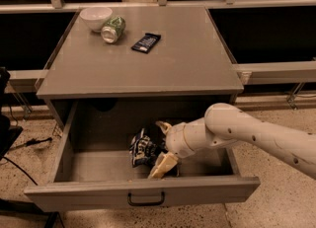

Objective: Place blue chip bag into top drawer

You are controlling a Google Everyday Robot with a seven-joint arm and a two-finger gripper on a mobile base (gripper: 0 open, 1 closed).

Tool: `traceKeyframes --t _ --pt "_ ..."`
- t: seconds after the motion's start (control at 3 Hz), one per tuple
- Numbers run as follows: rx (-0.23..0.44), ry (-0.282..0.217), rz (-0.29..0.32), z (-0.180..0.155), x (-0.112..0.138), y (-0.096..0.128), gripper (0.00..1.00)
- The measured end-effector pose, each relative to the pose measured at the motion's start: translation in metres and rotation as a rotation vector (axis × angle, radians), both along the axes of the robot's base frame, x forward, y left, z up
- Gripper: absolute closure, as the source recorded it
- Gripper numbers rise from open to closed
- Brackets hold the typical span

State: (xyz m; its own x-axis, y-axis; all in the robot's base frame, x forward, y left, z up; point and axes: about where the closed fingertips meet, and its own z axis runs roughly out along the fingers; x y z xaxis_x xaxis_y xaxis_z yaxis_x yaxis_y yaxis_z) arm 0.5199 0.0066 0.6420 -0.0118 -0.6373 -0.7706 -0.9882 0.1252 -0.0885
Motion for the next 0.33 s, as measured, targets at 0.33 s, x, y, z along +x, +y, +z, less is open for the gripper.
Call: traceKeyframes --t 0.33 --pt "0.000 0.000 0.000 0.0000 0.0000 0.0000 0.00"
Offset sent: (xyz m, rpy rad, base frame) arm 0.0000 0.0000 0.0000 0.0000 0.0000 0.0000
